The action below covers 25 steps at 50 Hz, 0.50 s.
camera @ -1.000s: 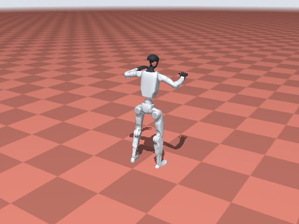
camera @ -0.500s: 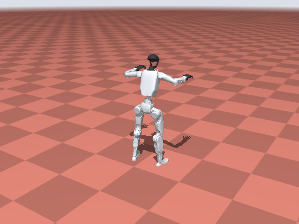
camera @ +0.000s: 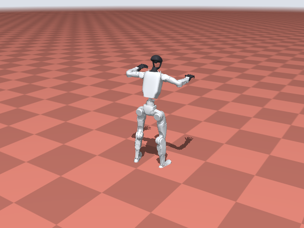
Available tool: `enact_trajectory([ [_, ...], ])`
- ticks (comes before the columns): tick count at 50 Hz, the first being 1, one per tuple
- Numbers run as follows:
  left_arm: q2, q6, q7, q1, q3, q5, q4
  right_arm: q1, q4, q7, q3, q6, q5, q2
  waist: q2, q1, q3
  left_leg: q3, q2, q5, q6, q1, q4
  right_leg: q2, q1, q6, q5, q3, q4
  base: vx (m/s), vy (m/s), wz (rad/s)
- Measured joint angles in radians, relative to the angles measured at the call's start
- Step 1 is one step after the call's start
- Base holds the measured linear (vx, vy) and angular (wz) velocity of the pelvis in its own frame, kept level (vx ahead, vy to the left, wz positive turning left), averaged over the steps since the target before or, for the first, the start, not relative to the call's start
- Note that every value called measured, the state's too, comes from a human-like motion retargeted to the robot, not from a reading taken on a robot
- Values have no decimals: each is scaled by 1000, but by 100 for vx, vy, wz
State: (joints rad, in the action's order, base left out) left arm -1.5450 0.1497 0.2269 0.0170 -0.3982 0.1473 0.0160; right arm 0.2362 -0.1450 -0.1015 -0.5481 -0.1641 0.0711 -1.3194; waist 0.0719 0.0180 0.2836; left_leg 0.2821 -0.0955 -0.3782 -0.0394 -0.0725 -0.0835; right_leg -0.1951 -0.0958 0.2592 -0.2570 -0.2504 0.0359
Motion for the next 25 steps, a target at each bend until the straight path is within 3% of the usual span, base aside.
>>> enact_trajectory([
  [9, 16, 23, -38, 34, -44, -39, 22, 14, 3, -3, -30, -2, -8, 21, 7, -4, -4, -4, -2, -67, 1, -6, -27, -3, 1, 2, -60, -7, 19, 0, 0, 0],
  [25, 21, 37, -75, 87, -82, -62, 67, -1, -18, 9, -26, -7, -21, 26, 19, -14, -68, -10, -3, -123, 15, 0, -85, -10, 16, -7, -102, 5, 55, 5, 2, -3],
])
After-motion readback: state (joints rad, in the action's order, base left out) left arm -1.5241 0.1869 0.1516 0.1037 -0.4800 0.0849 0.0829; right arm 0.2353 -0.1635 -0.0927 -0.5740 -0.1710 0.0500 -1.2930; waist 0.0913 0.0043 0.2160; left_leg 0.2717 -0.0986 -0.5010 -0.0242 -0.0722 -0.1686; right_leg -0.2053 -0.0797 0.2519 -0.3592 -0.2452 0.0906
